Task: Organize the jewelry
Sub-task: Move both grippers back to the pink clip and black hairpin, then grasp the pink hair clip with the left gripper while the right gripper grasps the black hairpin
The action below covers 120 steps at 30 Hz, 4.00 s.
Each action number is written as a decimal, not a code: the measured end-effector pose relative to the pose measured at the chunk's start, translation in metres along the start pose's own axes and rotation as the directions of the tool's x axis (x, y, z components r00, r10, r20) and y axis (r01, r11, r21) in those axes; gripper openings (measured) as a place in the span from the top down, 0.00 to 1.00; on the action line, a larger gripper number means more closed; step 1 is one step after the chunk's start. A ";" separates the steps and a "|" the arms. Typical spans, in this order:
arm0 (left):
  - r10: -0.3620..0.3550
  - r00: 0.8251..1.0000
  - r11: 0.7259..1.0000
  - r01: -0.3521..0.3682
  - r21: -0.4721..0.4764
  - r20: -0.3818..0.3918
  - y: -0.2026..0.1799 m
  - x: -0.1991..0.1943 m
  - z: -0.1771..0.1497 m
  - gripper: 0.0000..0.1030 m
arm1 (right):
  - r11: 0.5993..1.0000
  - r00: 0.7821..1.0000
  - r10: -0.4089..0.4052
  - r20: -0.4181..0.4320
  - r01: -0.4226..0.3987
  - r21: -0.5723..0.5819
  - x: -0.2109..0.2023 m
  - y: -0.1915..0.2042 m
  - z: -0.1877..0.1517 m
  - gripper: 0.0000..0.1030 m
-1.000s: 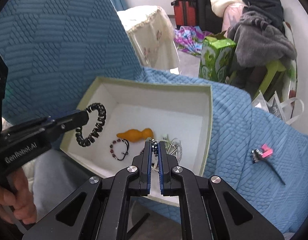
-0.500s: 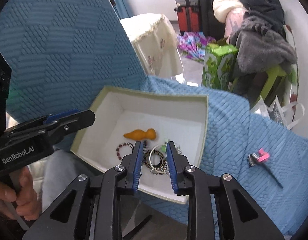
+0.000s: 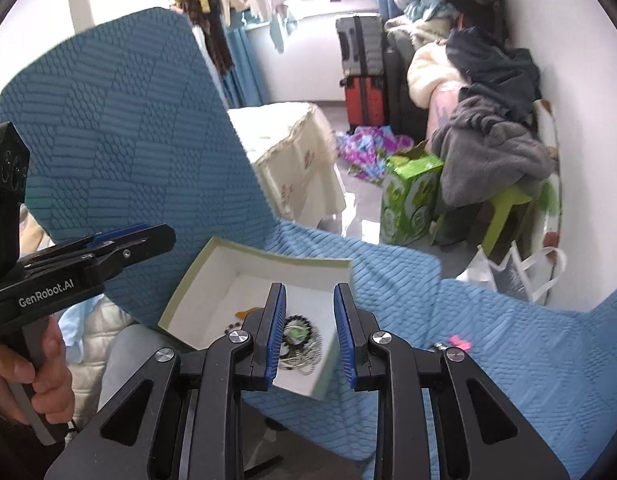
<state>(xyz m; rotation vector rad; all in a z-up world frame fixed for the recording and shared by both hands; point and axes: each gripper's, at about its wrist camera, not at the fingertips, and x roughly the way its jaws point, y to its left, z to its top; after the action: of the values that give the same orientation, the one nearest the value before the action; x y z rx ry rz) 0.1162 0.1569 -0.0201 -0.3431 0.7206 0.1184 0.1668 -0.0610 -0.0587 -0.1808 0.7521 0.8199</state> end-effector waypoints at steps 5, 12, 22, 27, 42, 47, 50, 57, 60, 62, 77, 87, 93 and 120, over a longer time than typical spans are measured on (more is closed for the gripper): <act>-0.031 1.000 0.999 0.031 0.035 0.005 -0.029 0.006 -0.002 0.57 | 0.999 0.998 -0.039 0.039 0.038 0.023 -0.019 -0.029 -0.006 0.78; -0.087 0.996 0.993 0.088 0.073 -0.027 -0.069 0.029 -0.014 0.57 | 0.994 0.996 -0.078 0.050 0.074 0.082 -0.038 -0.071 -0.028 0.78; -0.176 0.976 0.976 0.190 0.110 -0.126 -0.124 0.082 -0.050 0.57 | 0.979 0.991 -0.129 0.033 0.122 0.163 -0.036 -0.136 -0.083 0.78; -0.207 0.963 0.967 0.228 0.110 -0.173 -0.141 0.113 -0.072 0.57 | 0.973 0.990 -0.139 -0.003 0.137 0.187 -0.015 -0.165 -0.116 0.78; -0.167 0.928 0.942 0.250 0.224 -0.334 -0.181 0.226 -0.095 0.57 | 0.977 0.992 -0.115 -0.053 0.123 0.177 0.053 -0.219 -0.163 0.78; -0.098 0.925 0.922 0.223 0.315 -0.367 -0.201 0.257 -0.101 0.57 | 0.969 0.986 -0.150 -0.071 0.161 0.187 0.066 -0.234 -0.167 0.78; -0.042 0.920 0.918 0.190 0.349 -0.390 -0.206 0.276 -0.106 0.58 | 0.966 0.987 -0.134 -0.087 0.150 0.209 0.072 -0.243 -0.171 0.78; 0.039 0.915 0.904 0.138 0.403 -0.401 -0.210 0.299 -0.110 0.66 | 0.964 0.990 -0.115 -0.084 0.132 0.232 0.073 -0.251 -0.172 0.78; 0.050 0.908 0.906 0.134 0.402 -0.416 -0.210 0.305 -0.112 0.66 | 0.965 0.990 -0.109 -0.085 0.126 0.229 0.074 -0.252 -0.171 0.78; 0.060 0.910 0.904 0.125 0.409 -0.411 -0.211 0.307 -0.113 0.66 | 0.967 0.991 -0.106 -0.087 0.123 0.223 0.075 -0.252 -0.172 0.78; 0.031 0.915 0.933 0.118 0.341 -0.402 -0.200 0.292 -0.112 0.74 | 0.975 0.994 -0.067 -0.092 0.084 0.203 0.085 -0.248 -0.167 0.78; -0.047 0.938 0.962 0.134 0.236 -0.342 -0.175 0.239 -0.115 0.94 | 0.993 0.994 -0.023 -0.107 0.035 0.109 0.102 -0.228 -0.159 0.78; -0.073 0.935 0.974 0.142 0.176 -0.348 -0.151 0.226 -0.125 0.94 | 0.999 0.992 -0.026 -0.124 0.029 0.023 0.114 -0.210 -0.157 0.77; -0.144 0.909 0.975 0.197 0.099 -0.390 -0.143 0.232 -0.151 0.81 | 0.998 0.984 -0.063 -0.169 0.063 -0.008 0.124 -0.217 -0.158 0.95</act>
<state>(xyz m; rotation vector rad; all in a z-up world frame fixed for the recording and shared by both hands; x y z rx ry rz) 0.2274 -0.0326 -0.2417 -0.2988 1.0757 -0.1700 0.2936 -0.2021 -0.2859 -0.2783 0.9001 0.7517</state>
